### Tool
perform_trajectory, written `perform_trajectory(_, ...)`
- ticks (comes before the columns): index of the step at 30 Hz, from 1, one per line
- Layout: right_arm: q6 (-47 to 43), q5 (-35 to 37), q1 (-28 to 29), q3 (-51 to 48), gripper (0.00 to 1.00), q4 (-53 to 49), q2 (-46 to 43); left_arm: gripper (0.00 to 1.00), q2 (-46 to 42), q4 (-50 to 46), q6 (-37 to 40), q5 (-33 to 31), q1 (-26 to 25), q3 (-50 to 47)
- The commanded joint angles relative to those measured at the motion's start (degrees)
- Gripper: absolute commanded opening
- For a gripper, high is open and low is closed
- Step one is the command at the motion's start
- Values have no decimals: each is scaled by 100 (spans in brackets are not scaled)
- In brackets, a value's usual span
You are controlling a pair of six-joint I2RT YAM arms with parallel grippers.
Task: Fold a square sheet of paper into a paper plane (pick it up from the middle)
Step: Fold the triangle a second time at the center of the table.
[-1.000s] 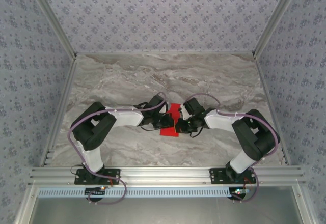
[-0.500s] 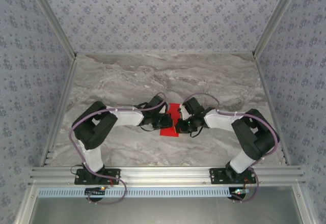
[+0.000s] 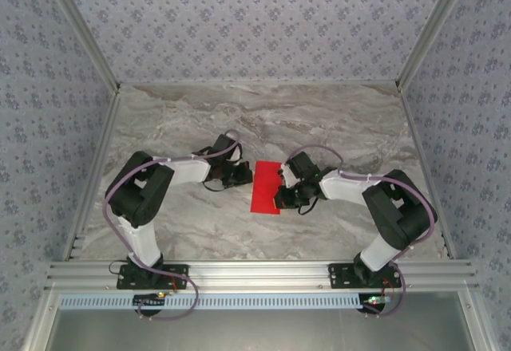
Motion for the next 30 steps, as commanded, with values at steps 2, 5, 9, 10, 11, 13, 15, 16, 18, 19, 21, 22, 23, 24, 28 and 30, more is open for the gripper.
perform_trajectory(2, 77, 380, -31, -202, 0, -940, 162, 4, -204, -504, 325, -444, 192, 165)
perform_trajectory(5, 298, 213, -22, 14, 0, -721, -55, 9, -591, -337, 53, -139, 163, 97)
perform_trajectory(9, 623, 128, -13, 296, 0, -358, -373, 19, -1019, 1, -302, -46, -143, -136)
perform_trajectory(10, 671, 103, -11, 320, 0, -290, -430, 18, -1045, 58, -371, -62, -234, -172)
perform_trajectory(11, 709, 79, -2, 362, 0, -226, -463, 18, -1048, 175, -467, -61, -331, -242)
perform_trajectory(13, 744, 83, 61, 375, 0, -167, -484, 15, -993, 378, -619, -23, -519, -354)
perform_trajectory(15, 761, 95, 127, 361, 0, -111, -466, 9, -837, 543, -704, 48, -658, -424)
perform_trajectory(16, 780, 105, 151, 344, 0, -98, -438, 7, -757, 589, -717, 69, -705, -430)
perform_trajectory(18, 834, 133, 202, 308, 0, 4, -356, 4, -567, 652, -736, 84, -782, -431)
perform_trajectory(19, 863, 131, 222, 296, 0, 47, -320, 3, -490, 685, -743, 113, -791, -421)
perform_trajectory(21, 896, 141, 268, 304, 0, 124, -201, 2, -342, 747, -745, 138, -806, -392)
perform_trajectory(22, 906, 153, 276, 324, 0, 143, -150, 2, -291, 757, -746, 138, -802, -366)
perform_trajectory(23, 904, 166, 293, 337, 0, 157, -100, 2, -236, 764, -738, 133, -802, -332)
perform_trajectory(24, 904, 183, 303, 340, 0, 157, -59, 1, -193, 765, -728, 138, -805, -304)
perform_trajectory(28, 851, 301, 303, 382, 0, 73, 65, 1, -75, 624, -692, 7, -806, -213)
perform_trajectory(30, 794, 323, 303, 377, 0, 4, 105, 1, -45, 535, -679, -65, -807, -227)
